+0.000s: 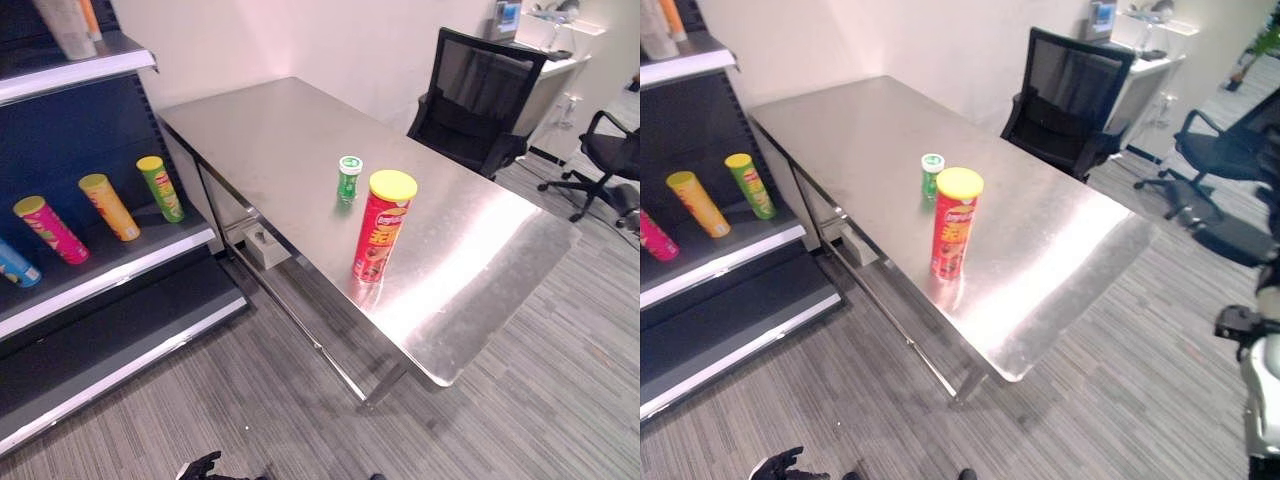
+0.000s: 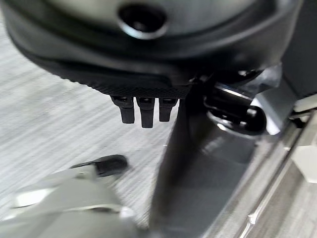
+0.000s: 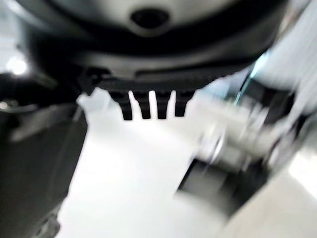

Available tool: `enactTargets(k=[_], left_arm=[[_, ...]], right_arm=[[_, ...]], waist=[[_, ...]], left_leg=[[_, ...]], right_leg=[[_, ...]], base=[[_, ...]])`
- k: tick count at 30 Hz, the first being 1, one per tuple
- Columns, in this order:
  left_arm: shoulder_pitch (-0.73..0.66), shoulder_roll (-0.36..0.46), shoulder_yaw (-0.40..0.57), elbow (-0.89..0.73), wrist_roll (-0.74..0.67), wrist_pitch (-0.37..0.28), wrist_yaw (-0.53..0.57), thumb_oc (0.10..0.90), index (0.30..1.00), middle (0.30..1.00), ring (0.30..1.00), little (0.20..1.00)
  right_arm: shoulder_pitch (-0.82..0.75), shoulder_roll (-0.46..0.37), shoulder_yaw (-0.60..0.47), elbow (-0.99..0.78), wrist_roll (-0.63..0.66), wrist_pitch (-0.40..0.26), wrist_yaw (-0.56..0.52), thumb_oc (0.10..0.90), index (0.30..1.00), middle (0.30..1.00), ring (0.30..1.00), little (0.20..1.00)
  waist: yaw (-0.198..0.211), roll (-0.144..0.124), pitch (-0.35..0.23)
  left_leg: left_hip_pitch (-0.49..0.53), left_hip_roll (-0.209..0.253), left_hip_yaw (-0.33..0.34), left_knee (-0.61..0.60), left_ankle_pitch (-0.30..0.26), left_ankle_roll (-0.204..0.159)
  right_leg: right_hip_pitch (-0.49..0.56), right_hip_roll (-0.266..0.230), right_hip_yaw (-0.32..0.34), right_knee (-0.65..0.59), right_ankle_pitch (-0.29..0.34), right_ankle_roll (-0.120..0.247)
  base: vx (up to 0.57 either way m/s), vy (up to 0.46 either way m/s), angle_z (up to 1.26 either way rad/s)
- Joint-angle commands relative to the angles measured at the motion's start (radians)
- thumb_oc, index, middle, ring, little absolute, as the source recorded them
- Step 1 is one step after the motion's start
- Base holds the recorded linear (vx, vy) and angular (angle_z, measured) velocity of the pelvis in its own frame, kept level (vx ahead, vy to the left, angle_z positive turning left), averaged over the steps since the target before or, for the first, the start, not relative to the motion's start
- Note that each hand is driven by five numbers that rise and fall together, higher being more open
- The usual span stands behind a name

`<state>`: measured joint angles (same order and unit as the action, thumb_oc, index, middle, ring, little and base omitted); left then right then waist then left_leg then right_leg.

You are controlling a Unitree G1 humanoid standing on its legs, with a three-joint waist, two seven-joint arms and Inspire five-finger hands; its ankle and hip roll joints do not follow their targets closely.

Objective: Put the goods on the table back onto the shelves and tidy them up.

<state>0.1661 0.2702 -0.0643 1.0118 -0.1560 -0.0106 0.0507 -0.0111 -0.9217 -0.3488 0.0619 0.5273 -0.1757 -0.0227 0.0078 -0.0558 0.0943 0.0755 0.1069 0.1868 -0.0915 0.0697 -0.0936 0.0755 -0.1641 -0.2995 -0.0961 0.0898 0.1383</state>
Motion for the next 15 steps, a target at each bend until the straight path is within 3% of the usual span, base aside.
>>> enactTargets(k=[1, 2, 6, 15], left_arm=[[-0.068, 0.037, -0.017, 0.045, 0.011, -0.042, -0.026, 0.8, 0.9, 0.9, 0.9, 0.9], [-0.068, 0.037, -0.016, 0.045, 0.011, -0.042, -0.026, 0.8, 0.9, 0.9, 0.9, 0.9], [-0.062, 0.027, -0.038, 0.054, -0.016, -0.044, -0.033, 0.8, 0.9, 0.9, 0.9, 0.9], [-0.044, 0.017, -0.028, 0.088, -0.023, -0.051, -0.031, 0.8, 0.9, 0.9, 0.9, 0.9]], right_arm=[[-0.161, -0.075, 0.002, 0.04, 0.129, -0.065, 0.032, 0.8, 0.9, 0.9, 0.9, 0.9], [-0.163, -0.075, 0.004, 0.041, 0.129, -0.065, 0.032, 0.8, 0.9, 0.9, 0.9, 0.9], [-0.302, -0.097, 0.182, 0.054, 0.143, -0.037, 0.075, 0.8, 0.9, 0.9, 0.9, 0.9], [-0.416, -0.113, 0.291, 0.061, 0.165, -0.035, 0.108, 0.8, 0.9, 0.9, 0.9, 0.9]], waist=[[0.037, -0.017, -0.001], [0.036, -0.017, -0.001], [0.077, -0.025, -0.009], [0.115, -0.033, -0.011]], left_leg=[[0.028, -0.008, 0.012, 0.004, -0.092, 0.003], [0.028, -0.008, 0.012, 0.004, -0.091, 0.003], [0.025, -0.007, 0.001, 0.004, -0.085, -0.002], [0.01, -0.015, -0.026, 0.004, -0.078, -0.004]], right_leg=[[0.04, -0.03, -0.023, 0.009, -0.034, 0.069], [0.04, -0.03, -0.023, 0.009, -0.034, 0.069], [0.05, -0.033, -0.045, 0.009, -0.034, 0.065], [0.066, -0.044, -0.084, 0.009, -0.034, 0.066]], base=[[0.0, -0.01, 0.04], [0.0, 0.0, 0.0], [0.0, -0.011, 0.13], [0.01, -0.01, 0.13]])
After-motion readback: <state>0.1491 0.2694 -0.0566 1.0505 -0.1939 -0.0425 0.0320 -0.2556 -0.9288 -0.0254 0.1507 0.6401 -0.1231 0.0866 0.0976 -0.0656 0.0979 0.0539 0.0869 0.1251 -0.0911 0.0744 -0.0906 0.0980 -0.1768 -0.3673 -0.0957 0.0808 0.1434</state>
